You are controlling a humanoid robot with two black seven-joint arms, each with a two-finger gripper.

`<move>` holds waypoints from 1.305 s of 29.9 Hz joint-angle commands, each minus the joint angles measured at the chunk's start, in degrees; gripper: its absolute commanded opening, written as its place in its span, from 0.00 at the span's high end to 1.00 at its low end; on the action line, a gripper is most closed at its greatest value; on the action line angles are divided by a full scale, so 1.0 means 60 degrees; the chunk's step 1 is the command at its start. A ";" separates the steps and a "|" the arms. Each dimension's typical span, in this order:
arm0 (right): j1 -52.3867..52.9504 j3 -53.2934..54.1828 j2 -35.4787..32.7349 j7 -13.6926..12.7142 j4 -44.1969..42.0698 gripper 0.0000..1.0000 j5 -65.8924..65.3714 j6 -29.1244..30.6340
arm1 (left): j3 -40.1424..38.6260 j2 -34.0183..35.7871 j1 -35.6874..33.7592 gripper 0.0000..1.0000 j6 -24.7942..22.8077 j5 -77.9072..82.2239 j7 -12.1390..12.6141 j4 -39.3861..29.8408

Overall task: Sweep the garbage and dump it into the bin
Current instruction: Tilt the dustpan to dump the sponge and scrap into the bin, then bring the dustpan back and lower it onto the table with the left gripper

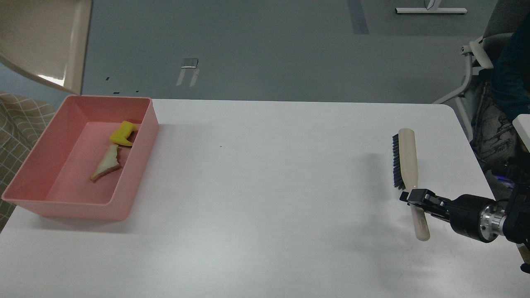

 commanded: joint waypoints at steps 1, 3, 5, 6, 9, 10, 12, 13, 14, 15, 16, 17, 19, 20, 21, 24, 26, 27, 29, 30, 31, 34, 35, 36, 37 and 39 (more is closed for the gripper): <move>0.0001 0.0007 -0.0002 -0.0002 -0.0002 1.00 -0.0014 0.0008 | 0.0454 -0.1391 -0.0454 1.00 -0.0413 -0.0069 0.0655 -0.1131; 0.0001 0.0007 -0.0016 -0.0002 -0.0002 1.00 -0.0014 0.0008 | 0.1303 -0.2287 -0.0821 1.00 -0.0473 -0.0069 0.1212 -0.1559; 0.0001 -0.0008 -0.0016 -0.0002 -0.0002 1.00 0.0001 0.0008 | 0.2343 -0.3414 -0.1172 1.00 -0.0443 0.0018 0.1842 -0.1750; 0.0001 -0.0023 -0.0016 -0.0002 -0.0002 1.00 -0.0014 0.0008 | 0.2680 -0.3839 -0.1289 1.00 -0.0414 0.0062 0.1960 -0.1750; 0.0001 -0.0008 -0.0045 -0.0002 0.0027 1.00 0.0001 0.0008 | 0.3852 -0.5654 -0.1772 1.00 -0.0035 0.0311 0.2166 -0.1576; 0.0001 -0.0008 -0.0075 -0.0002 0.0013 1.00 0.0001 0.0008 | 0.4145 -0.6153 -0.1934 1.00 0.0112 0.0399 0.2181 -0.1400; 0.0001 -0.0008 -0.0104 -0.0002 0.0012 1.00 0.0001 0.0008 | 0.4571 -0.6624 -0.2081 1.00 0.0230 0.0443 0.2181 -0.1107; 0.0001 -0.0008 -0.0104 -0.0002 0.0027 1.00 0.0001 0.0008 | 0.5037 -0.7119 -0.2270 1.00 0.0361 0.0531 0.2181 -0.0772; -0.0014 -0.0023 -0.0119 -0.0002 0.0027 1.00 0.0001 0.0008 | 0.5245 -0.7371 -0.2403 1.00 0.0464 0.0575 0.2181 -0.0595; -0.0014 -0.0023 -0.0119 -0.0002 0.0027 1.00 0.0001 0.0008 | 0.5551 -0.7794 -0.2592 1.00 0.0668 0.0648 0.2166 -0.0231; -0.0028 -0.0023 -0.0119 -0.0002 0.0027 1.00 0.0001 0.0008 | 0.5728 -0.8132 -0.2696 1.00 0.0829 0.0692 0.2152 0.0208; -0.0029 -0.0023 -0.0119 -0.0002 0.0027 1.00 0.0001 0.0008 | 0.5774 -0.8295 -0.2711 1.00 0.0933 0.0693 0.2123 0.0459; -0.0072 -0.0023 -0.0104 -0.0002 0.0027 1.00 0.0001 0.0008 | 0.5803 -0.8866 -0.2784 1.00 0.1211 0.0693 0.2035 0.1264; -0.0073 -0.0023 -0.0104 -0.0002 0.0027 1.00 0.0001 0.0008 | 0.5803 -0.9085 -0.2814 1.00 0.1328 0.0693 0.2020 0.1543; -0.0073 -0.0023 -0.0090 -0.0002 0.0027 1.00 0.0001 0.0008 | 0.5803 -0.9493 -0.2916 1.00 0.1634 0.0693 0.1991 0.2039; -0.0073 -0.0023 -0.0089 -0.0002 0.0027 1.00 0.0001 -0.0006 | 0.5818 -0.9936 -0.2990 1.00 0.2280 0.0707 0.1684 0.2905; -0.0073 -0.0008 -0.0089 -0.0002 0.0027 1.00 0.0001 0.0008 | 0.5862 -0.9981 -0.2961 1.00 0.2383 0.0707 0.1566 0.3010; -0.0073 -0.0023 -0.0089 -0.0002 0.0027 1.00 0.0001 0.0008 | 0.5920 -0.9981 -0.2917 1.00 0.2471 0.0707 0.1508 0.3025; -0.0073 -0.0023 -0.0089 -0.0002 0.0027 1.00 0.0001 0.0008 | 0.6008 -0.9981 -0.2887 1.00 0.2719 0.0707 0.1493 0.3025; -0.0073 -0.0023 -0.0089 -0.0002 0.0027 1.00 0.0001 0.0008 | 0.6052 -0.9981 -0.2873 1.00 0.2895 0.0722 0.1434 0.3025; -0.0073 -0.0023 -0.0075 -0.0002 0.0027 1.00 0.0001 0.0008 | 0.6111 -0.9981 -0.2858 1.00 0.2984 0.0722 0.1419 0.3025; -0.0073 -0.0023 -0.0031 -0.0002 0.0027 1.00 0.0001 0.0008 | 0.6257 -0.9981 -0.2741 1.00 0.3203 0.0707 0.1273 0.3025; -0.0073 -0.0023 -0.0016 -0.0002 0.0027 1.00 0.0001 -0.0006 | 0.6272 -1.0010 -0.2639 1.00 0.3422 0.0722 0.1142 0.3011; -0.0073 -0.0023 -0.0016 -0.0002 0.0027 1.00 0.0001 0.0008 | 0.6272 -1.0039 -0.2464 1.00 0.3714 0.0736 0.0952 0.3010; -0.0073 -0.0023 -0.0016 -0.0002 0.0027 1.00 0.0001 0.0008 | 0.6272 -1.0039 -0.2376 1.00 0.3833 0.0737 0.0849 0.3010; -0.0073 -0.0023 -0.0016 -0.0002 0.0027 1.00 0.0001 -0.0006 | 0.6272 -1.0156 -0.2199 1.00 0.4097 0.0751 0.0614 0.2996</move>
